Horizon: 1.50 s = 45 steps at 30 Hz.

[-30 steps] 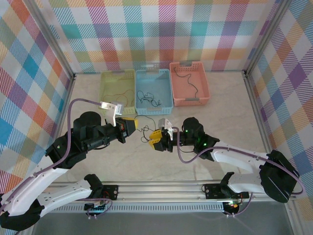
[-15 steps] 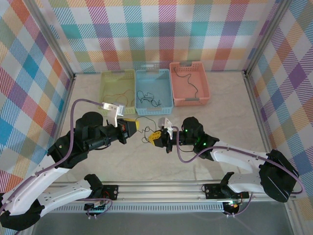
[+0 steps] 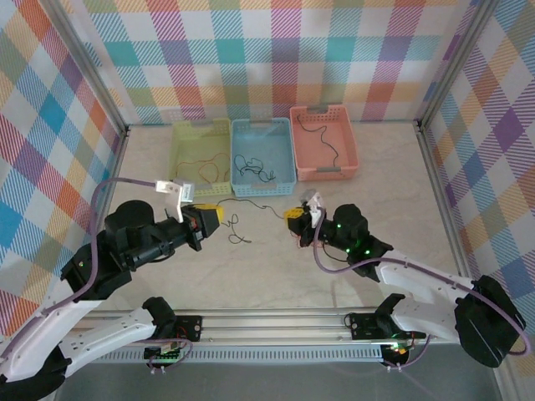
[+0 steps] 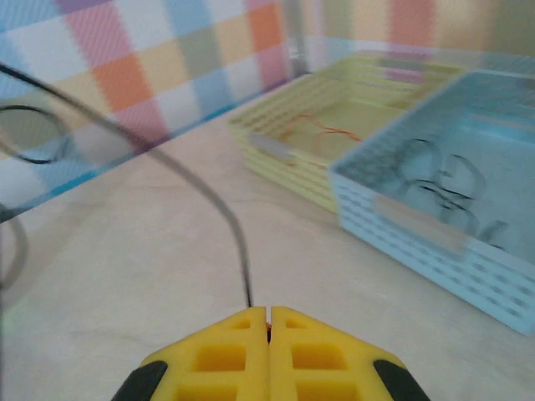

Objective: Untangle the cables

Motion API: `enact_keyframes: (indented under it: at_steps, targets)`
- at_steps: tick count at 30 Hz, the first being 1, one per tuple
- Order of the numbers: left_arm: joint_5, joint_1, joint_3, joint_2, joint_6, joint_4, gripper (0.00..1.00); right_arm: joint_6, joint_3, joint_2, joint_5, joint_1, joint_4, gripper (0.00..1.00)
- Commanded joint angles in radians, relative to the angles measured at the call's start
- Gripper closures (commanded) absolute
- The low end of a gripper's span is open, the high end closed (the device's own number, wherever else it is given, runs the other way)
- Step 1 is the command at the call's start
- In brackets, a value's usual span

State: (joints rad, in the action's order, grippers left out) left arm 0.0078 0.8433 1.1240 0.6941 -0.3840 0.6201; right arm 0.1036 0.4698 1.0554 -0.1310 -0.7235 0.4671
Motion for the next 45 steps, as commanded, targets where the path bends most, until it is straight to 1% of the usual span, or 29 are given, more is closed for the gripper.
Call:
enact_keyframes:
  at_steps: [1,6,9,10,11,12,13,14,15,16,18,19,22,23,25,26,28,30,31,33,36,40,43,45]
  targets:
    - [-0.037,0.009,0.019,-0.034,0.026,0.035,1.0,0.052,-0.022,-0.054,0.101,0.036,0.002,1.0]
    - [-0.039,0.01,0.017,-0.037,0.027,0.038,1.0,0.081,-0.034,-0.078,0.129,0.077,-0.011,1.0]
    - [-0.033,0.01,0.011,-0.024,0.02,0.023,1.0,0.085,-0.028,-0.075,0.109,0.081,-0.016,1.0]
    - [-0.034,0.01,0.005,-0.019,0.013,0.013,1.0,0.084,-0.023,-0.075,0.09,0.081,-0.016,0.93]
    - [-0.044,0.009,-0.001,-0.015,0.004,0.003,1.0,0.086,-0.021,-0.077,0.065,0.081,-0.012,0.7]
    - [-0.061,0.01,-0.006,-0.009,-0.007,-0.003,1.0,0.086,-0.019,-0.082,0.038,0.081,-0.005,0.51]
    - [-0.092,0.011,-0.014,-0.003,-0.026,-0.01,1.0,0.085,-0.018,-0.088,-0.007,0.081,0.004,0.37]
    - [-0.13,0.01,-0.02,0.004,-0.049,-0.013,1.0,0.086,-0.017,-0.096,-0.061,0.081,0.015,0.31]
    - [-0.166,0.01,-0.024,0.012,-0.071,-0.016,1.0,0.087,-0.015,-0.102,-0.117,0.081,0.026,0.3]
    - [-0.214,0.01,-0.027,0.022,-0.101,-0.012,1.0,0.087,-0.012,-0.108,-0.195,0.08,0.04,0.29]
    - [-0.298,0.009,-0.023,0.045,-0.157,-0.001,1.0,0.087,0.001,-0.11,-0.334,0.071,0.055,0.33]
    - [-0.329,0.008,-0.021,0.056,-0.183,0.001,1.0,0.085,0.013,-0.109,-0.374,0.058,0.047,0.35]
    - [-0.363,0.009,-0.032,0.075,-0.253,-0.036,1.0,0.069,0.038,-0.102,-0.399,0.013,0.018,0.36]
    - [-0.388,0.009,-0.041,0.078,-0.3,-0.053,1.0,0.066,0.045,-0.094,-0.409,0.0,0.013,0.37]
    - [-0.489,0.009,-0.038,0.102,-0.44,-0.014,1.0,0.087,0.072,-0.06,-0.407,-0.024,-0.003,0.38]
    - [-0.516,0.009,-0.023,0.123,-0.469,0.007,1.0,0.106,0.089,-0.035,-0.407,-0.034,-0.007,0.39]
    - [-0.566,0.01,0.003,0.161,-0.526,0.048,1.0,0.149,0.121,0.011,-0.398,-0.057,-0.007,0.41]
    - [-0.589,0.01,0.009,0.187,-0.565,0.051,1.0,0.208,0.134,0.053,-0.375,-0.082,0.035,0.41]
    - [-0.591,0.009,0.01,0.198,-0.588,0.049,1.0,0.248,0.14,0.078,-0.333,-0.096,0.054,0.41]
    - [-0.589,0.008,0.01,0.212,-0.623,0.038,1.0,0.308,0.174,0.128,-0.276,-0.123,0.03,0.44]
    - [-0.593,0.009,0.01,0.232,-0.651,0.024,1.0,0.392,0.22,0.198,-0.169,-0.157,-0.011,0.47]
    - [-0.618,0.009,0.029,0.267,-0.694,0.054,1.0,0.518,0.263,0.284,-0.133,-0.181,0.01,0.5]
    - [-0.602,0.008,0.034,0.286,-0.708,0.053,1.0,0.528,0.313,0.347,-0.108,-0.214,0.001,0.52]
    - [-0.591,0.011,0.033,0.295,-0.708,0.046,1.0,0.545,0.344,0.389,-0.057,-0.226,-0.031,0.54]
